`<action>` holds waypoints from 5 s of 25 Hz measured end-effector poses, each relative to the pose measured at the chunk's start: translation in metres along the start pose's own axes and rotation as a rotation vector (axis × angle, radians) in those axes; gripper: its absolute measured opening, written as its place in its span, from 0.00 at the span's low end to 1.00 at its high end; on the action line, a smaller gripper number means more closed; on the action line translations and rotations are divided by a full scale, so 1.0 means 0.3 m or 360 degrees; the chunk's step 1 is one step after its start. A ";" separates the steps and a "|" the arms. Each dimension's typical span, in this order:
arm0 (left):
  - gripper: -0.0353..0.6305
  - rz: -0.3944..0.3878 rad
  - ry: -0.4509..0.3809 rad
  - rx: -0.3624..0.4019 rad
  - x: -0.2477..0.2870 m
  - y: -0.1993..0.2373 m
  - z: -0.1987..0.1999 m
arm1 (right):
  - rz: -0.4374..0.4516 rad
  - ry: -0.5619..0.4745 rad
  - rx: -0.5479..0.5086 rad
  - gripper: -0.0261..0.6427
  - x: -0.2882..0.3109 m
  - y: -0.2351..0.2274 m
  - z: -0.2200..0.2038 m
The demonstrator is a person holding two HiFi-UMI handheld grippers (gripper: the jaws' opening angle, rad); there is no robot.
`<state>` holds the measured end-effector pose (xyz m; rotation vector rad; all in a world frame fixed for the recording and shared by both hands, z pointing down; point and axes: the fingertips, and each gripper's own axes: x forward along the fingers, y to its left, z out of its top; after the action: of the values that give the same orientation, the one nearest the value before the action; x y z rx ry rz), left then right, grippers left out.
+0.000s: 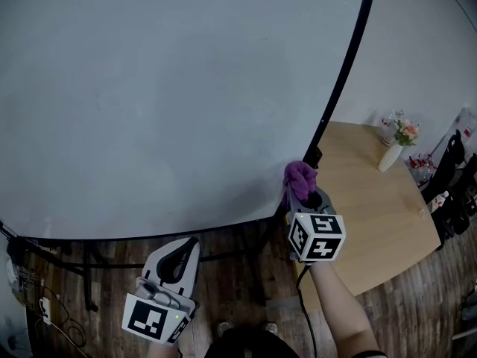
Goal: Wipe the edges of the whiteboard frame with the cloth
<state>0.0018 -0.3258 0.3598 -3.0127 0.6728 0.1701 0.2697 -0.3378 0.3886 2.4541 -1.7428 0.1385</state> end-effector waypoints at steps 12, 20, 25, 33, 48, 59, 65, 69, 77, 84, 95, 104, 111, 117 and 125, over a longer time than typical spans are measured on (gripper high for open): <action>0.08 0.0020 0.0029 -0.0010 -0.012 0.001 -0.032 | 0.0016 0.0078 0.0026 0.15 0.022 0.004 -0.124; 0.08 0.0044 0.0060 -0.0013 -0.031 0.011 -0.060 | 0.0017 0.0128 0.0041 0.15 0.032 0.007 -0.201; 0.08 0.0055 0.0078 -0.0018 -0.031 0.018 -0.074 | 0.0015 0.0157 0.0043 0.15 0.044 0.006 -0.245; 0.08 0.0076 0.0104 -0.0023 -0.035 0.023 -0.098 | 0.0022 0.0200 0.0073 0.15 0.053 0.006 -0.311; 0.08 0.0090 0.0141 -0.0028 -0.031 0.029 -0.133 | 0.0031 0.0286 0.0094 0.15 0.075 0.011 -0.425; 0.08 0.0109 0.0159 -0.0033 -0.037 0.052 -0.152 | 0.0003 0.0350 0.0100 0.15 0.090 0.011 -0.508; 0.08 0.0113 0.0163 -0.0031 -0.041 0.063 -0.162 | -0.0005 0.0380 0.0128 0.15 0.095 0.011 -0.543; 0.08 0.0118 0.0173 -0.0039 -0.052 0.071 -0.176 | -0.0018 0.0423 0.0157 0.15 0.100 0.014 -0.589; 0.08 0.0153 0.0189 -0.0049 -0.065 0.112 -0.199 | -0.0037 0.0475 0.0152 0.15 0.112 0.015 -0.646; 0.08 0.0157 0.0202 -0.0051 -0.059 0.123 -0.220 | -0.0045 0.0531 0.0153 0.15 0.123 0.015 -0.701; 0.08 0.0177 0.0219 -0.0053 -0.065 0.120 -0.233 | -0.0032 0.0565 0.0172 0.15 0.127 0.022 -0.743; 0.08 0.0184 0.0234 -0.0053 -0.060 0.099 -0.250 | -0.0006 0.0593 0.0145 0.15 0.128 0.025 -0.772; 0.08 0.0213 0.0249 -0.0049 -0.071 0.098 -0.254 | -0.0005 0.0599 0.0162 0.15 0.129 0.026 -0.796; 0.08 0.0224 0.0259 -0.0048 -0.085 0.084 -0.255 | 0.0033 0.0585 0.0129 0.15 0.113 0.037 -0.788; 0.08 0.0243 0.0249 -0.0039 -0.084 0.031 -0.224 | 0.0099 0.0548 0.0104 0.15 0.059 0.030 -0.743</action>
<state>-0.0183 -0.3284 0.4292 -3.0202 0.9209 -0.0535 0.2669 -0.3221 0.6119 2.2498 -1.6836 0.5943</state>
